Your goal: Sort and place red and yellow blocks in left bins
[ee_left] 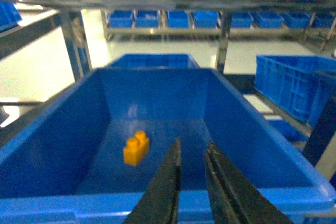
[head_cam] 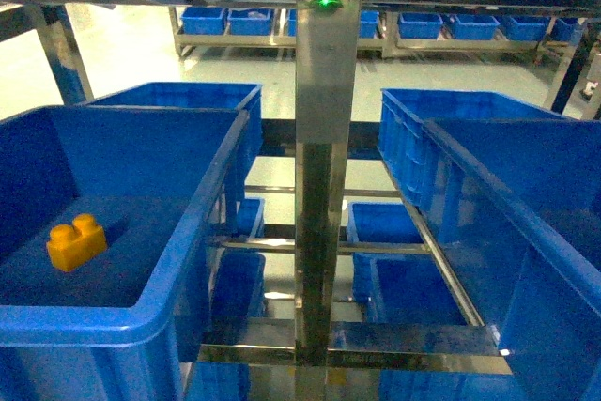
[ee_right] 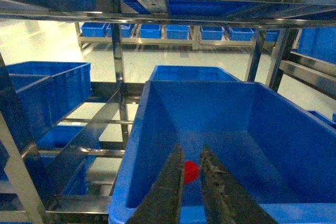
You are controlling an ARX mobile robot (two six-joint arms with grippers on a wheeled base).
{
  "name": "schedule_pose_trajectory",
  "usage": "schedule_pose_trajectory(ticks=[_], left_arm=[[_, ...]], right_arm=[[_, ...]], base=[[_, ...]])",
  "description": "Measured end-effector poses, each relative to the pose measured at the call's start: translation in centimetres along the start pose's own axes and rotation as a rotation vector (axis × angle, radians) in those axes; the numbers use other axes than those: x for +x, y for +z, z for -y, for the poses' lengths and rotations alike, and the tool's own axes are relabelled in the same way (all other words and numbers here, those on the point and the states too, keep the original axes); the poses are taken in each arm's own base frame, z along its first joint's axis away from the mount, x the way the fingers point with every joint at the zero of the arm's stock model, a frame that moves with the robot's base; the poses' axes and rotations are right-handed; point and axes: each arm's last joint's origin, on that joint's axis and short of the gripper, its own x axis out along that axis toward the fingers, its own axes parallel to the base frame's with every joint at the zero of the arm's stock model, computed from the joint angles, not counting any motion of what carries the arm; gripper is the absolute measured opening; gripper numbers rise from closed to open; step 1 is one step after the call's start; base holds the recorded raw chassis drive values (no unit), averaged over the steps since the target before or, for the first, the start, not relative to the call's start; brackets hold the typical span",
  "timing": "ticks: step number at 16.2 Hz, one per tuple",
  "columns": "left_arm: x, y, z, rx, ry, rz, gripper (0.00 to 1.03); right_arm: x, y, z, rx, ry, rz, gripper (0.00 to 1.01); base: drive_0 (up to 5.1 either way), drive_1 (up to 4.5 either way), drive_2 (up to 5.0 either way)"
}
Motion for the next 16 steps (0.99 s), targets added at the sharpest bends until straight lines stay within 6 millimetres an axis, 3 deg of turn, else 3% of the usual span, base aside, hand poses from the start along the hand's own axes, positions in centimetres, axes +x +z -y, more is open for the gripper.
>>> schedule_pose_trajectory(ticks=[2,6,10,16], left_arm=[[-0.03,0.1,0.01,0.0,-0.003,0.012,0.38],[-0.03,0.11,0.01,0.0,-0.003,0.012,0.54],[-0.03,0.14,0.01,0.001,-0.003,0.016,1.0],[-0.03,0.14,0.01,0.0,-0.003,0.016,0.98]], right_arm=[[0.0,0.01,0.0,0.0,0.0,0.001,0.32],[0.0,0.0,0.0,0.0,0.0,0.0,0.48],[0.0,0.0,0.0,0.0,0.0,0.0,0.96],[0.0,0.0,0.0,0.0,0.0,0.0,0.98]], base=[[0.0,0.0,0.0],[0.0,0.0,0.0],[0.0,0.0,0.0],[0.0,0.0,0.0]])
